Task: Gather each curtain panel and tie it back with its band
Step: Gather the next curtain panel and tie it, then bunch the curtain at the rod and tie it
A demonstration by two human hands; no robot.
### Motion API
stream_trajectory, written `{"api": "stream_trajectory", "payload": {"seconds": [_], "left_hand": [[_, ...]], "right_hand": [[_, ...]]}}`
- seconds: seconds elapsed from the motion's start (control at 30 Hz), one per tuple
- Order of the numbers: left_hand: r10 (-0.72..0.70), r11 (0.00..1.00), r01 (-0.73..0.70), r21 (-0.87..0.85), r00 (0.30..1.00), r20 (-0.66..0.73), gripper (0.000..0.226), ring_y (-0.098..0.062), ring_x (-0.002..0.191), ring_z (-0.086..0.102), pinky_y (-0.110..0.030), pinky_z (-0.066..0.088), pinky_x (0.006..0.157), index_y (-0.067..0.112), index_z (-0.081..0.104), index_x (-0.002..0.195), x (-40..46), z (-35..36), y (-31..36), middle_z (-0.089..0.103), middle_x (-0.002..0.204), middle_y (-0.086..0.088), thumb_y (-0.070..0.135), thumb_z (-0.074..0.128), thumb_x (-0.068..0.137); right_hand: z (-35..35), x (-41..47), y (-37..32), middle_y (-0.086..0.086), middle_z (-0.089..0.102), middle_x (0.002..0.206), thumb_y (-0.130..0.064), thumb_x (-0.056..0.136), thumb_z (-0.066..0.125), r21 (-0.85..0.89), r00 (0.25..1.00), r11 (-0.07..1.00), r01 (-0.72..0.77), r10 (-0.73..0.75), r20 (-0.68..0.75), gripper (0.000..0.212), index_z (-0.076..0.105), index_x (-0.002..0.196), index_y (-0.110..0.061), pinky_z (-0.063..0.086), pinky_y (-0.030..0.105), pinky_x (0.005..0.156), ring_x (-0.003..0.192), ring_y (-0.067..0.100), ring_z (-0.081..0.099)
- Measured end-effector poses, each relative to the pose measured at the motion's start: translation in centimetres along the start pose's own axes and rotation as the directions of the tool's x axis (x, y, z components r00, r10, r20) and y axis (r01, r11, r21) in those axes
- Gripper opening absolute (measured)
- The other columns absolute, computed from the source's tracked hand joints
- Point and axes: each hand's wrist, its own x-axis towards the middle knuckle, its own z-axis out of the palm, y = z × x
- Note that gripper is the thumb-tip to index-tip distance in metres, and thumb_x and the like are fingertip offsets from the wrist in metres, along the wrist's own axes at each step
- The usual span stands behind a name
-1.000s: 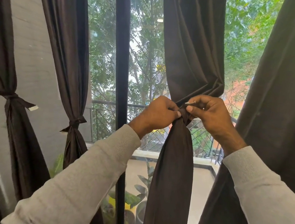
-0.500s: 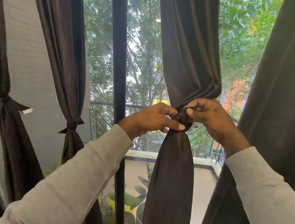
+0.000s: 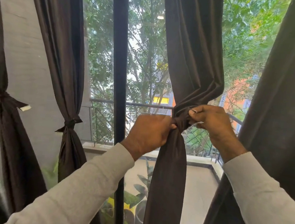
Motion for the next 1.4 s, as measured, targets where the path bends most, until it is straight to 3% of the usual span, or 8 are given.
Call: {"api": "stream_trajectory", "payload": {"seconds": [0.3,0.43,0.53,0.67,1.0,1.13,1.27,1.4], "left_hand": [[-0.022,0.955,0.087,-0.284,0.974,0.224,0.026,-0.028,0.064,0.062,-0.038,0.051,0.057,0.025,0.053,0.085,-9.8,5.7,2.8,0.061,0.072,0.002,0.038,0.053,0.108],[-0.073,0.799,0.34,-0.496,0.873,0.481,0.025,-0.001,0.059,0.054,-0.03,0.04,0.061,0.029,0.061,0.089,-10.1,6.1,0.8,0.055,0.062,0.019,0.048,0.061,0.106],[-0.192,0.55,0.586,-0.595,0.782,0.593,0.048,-0.026,0.054,0.061,-0.047,0.054,0.055,0.019,0.071,0.078,-8.9,5.2,-2.0,0.065,0.06,-0.001,0.063,0.071,0.097],[-0.424,0.455,0.571,-0.684,0.814,0.398,0.046,-0.022,0.062,0.067,-0.049,0.064,0.067,0.013,0.073,0.079,-3.7,2.6,-4.8,0.068,0.067,-0.009,0.056,0.077,0.095],[-0.606,0.578,0.474,-0.665,0.795,0.04,0.044,-0.013,0.077,0.066,-0.041,0.063,0.072,0.028,0.067,0.095,14.0,0.3,-9.7,0.064,0.084,0.011,0.07,0.071,0.086],[-0.66,0.485,0.506,-0.714,0.747,0.081,0.053,-0.033,0.092,0.076,-0.061,0.066,0.078,0.026,0.073,0.097,17.0,1.4,-12.9,0.071,0.091,-0.002,0.076,0.078,0.078],[-0.637,0.641,0.546,-0.54,0.771,0.023,0.031,-0.026,0.085,0.076,-0.049,0.066,0.082,0.022,0.081,0.102,17.3,-1.2,-12.9,0.079,0.09,-0.001,0.051,0.074,0.093],[-0.781,0.622,0.749,-0.229,0.614,-0.113,0.025,-0.037,0.09,0.069,-0.041,0.055,0.075,0.015,0.066,0.094,15.4,-4.0,-15.5,0.07,0.089,-0.008,0.04,0.064,0.1]], "right_hand": [[0.0,-0.6,8.4,0.005,0.069,0.057,-0.005,0.09,0.08,-0.101,0.968,0.969,-0.223,0.208,-0.141,0.022,0.074,0.071,-0.013,0.047,0.025,0.054,0.059,0.021,0.059],[-2.0,-0.2,9.8,0.011,0.076,0.071,-0.006,0.095,0.075,-0.256,0.958,0.947,-0.194,0.239,0.16,0.017,0.078,0.078,-0.008,0.049,0.034,0.066,0.066,0.018,0.066],[-3.7,0.6,8.3,0.013,0.078,0.084,-0.006,0.095,0.075,-0.305,0.912,0.947,-0.099,0.209,0.352,0.004,0.077,0.095,-0.003,0.049,0.033,0.07,0.07,0.014,0.07],[-4.0,3.0,5.3,0.006,0.081,0.092,-0.014,0.094,0.078,-0.242,0.963,0.97,0.024,0.043,0.267,0.005,0.078,0.098,-0.011,0.05,0.034,0.072,0.078,0.019,0.072],[2.2,10.6,-6.6,0.01,0.076,0.091,-0.055,0.101,0.065,0.004,0.954,0.954,0.298,-0.298,0.03,0.052,0.07,0.115,-0.005,0.045,0.027,0.053,0.061,0.02,0.068],[3.3,13.7,-8.9,0.009,0.076,0.09,-0.048,0.096,0.075,-0.087,0.939,0.939,0.332,-0.338,-0.063,0.042,0.067,0.117,-0.013,0.047,0.022,0.044,0.051,0.011,0.064],[3.0,16.3,-8.8,0.023,0.07,0.071,-0.037,0.087,0.079,-0.368,0.903,0.871,0.326,-0.402,-0.151,0.042,0.07,0.077,0.002,0.062,0.049,0.061,0.061,0.035,0.07],[-1.4,16.3,-7.9,0.015,0.065,0.059,-0.032,0.089,0.077,-0.498,0.841,0.84,0.214,-0.418,-0.343,0.042,0.065,0.063,-0.001,0.048,0.037,0.058,0.065,0.038,0.068]]}}
